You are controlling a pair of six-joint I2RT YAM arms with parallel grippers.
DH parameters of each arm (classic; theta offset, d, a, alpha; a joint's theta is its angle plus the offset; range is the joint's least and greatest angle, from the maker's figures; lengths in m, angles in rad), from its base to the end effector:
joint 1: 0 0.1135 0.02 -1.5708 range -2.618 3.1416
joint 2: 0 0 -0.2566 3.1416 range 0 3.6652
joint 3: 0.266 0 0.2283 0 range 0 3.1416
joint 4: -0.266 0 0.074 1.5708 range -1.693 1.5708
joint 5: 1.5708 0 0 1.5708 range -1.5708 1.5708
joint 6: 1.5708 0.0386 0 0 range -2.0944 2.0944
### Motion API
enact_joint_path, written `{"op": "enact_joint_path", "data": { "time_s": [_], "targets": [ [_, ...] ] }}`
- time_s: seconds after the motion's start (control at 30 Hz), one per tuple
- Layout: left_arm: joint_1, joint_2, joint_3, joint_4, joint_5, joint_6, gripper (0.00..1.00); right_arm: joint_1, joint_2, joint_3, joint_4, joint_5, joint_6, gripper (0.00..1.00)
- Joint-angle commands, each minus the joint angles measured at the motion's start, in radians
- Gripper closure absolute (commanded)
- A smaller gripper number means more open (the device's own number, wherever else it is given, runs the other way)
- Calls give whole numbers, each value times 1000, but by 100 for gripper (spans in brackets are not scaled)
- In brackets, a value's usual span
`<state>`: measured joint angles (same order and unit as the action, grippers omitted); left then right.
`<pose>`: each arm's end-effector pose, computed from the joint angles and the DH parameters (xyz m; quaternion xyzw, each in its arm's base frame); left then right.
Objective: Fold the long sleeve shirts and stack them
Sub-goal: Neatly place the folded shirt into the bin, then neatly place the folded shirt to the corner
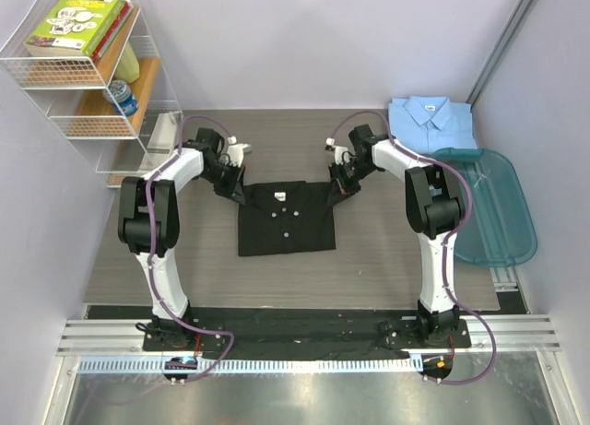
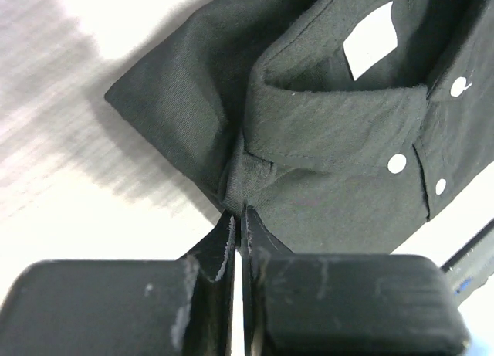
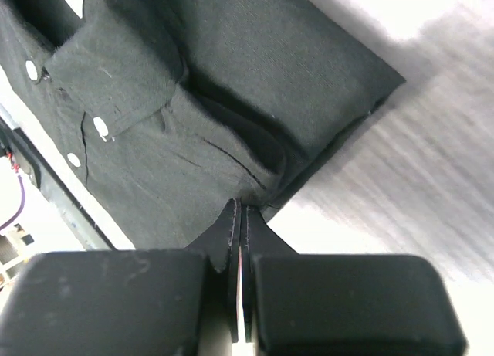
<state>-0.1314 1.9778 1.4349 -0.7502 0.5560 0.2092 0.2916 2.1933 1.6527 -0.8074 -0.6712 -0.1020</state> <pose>0.3646 -0.0687 0.1840 0.1988 0.9321 -0.2664 0.1436 0.3881 0.1415 0.1584 -0.2194 0.9131 0.3358 0.0735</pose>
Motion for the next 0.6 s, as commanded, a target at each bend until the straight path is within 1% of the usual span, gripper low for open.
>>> {"op": "enact_joint_path", "data": {
  "time_s": [0.0, 0.13, 0.17, 0.2, 0.23, 0.27, 0.3, 0.33, 0.37, 0.4, 0.43, 0.47, 0.5, 0.53, 0.57],
  "targets": [
    [13, 35, 54, 63, -30, -24, 100, -8, -30, 25, 65, 28, -2, 99],
    [18, 96, 82, 75, -73, -36, 100, -17, 5, 12, 120, 88, 2, 99],
    [19, 108, 90, 72, -80, -40, 100, -19, 12, 6, 125, 96, 7, 94],
    [21, 115, 100, 71, -93, -41, 99, -17, 11, 2, 129, 99, 8, 87],
    [26, 105, 102, 69, -90, -39, 88, -19, 2, 1, 129, 98, 12, 82],
    [30, 87, 99, 71, -71, -36, 78, -22, -13, -8, 132, 84, 19, 72],
    [38, 61, 87, 103, -44, -37, 69, -31, -64, -11, 135, 76, 28, 65],
    [41, -29, 46, 127, -3, -40, 56, -40, -91, -13, 139, 68, 38, 57],
    [39, -75, 29, 150, 2, -37, 51, -49, -121, -10, 140, 47, 54, 43],
    [36, -132, 10, 172, 4, -24, 46, -64, -192, -8, 142, 41, 62, 39],
    [21, -220, 2, 187, -13, -10, 35, -72, -223, -2, 140, 35, 64, 36],
    [10, -271, 2, 184, -36, 11, 29, -80, -265, 2, 140, 32, 65, 33],
    [-3, -314, 1, 184, -59, 36, 22, -85, -300, 1, 140, 44, 62, 27],
    [-38, -354, -5, 187, -82, 108, 10, -89, -376, -4, 148, 59, 52, 23],
    [-60, -438, -23, 190, -129, 145, 4, -89, -412, -22, 151, 77, 41, 19]
  ]
}}
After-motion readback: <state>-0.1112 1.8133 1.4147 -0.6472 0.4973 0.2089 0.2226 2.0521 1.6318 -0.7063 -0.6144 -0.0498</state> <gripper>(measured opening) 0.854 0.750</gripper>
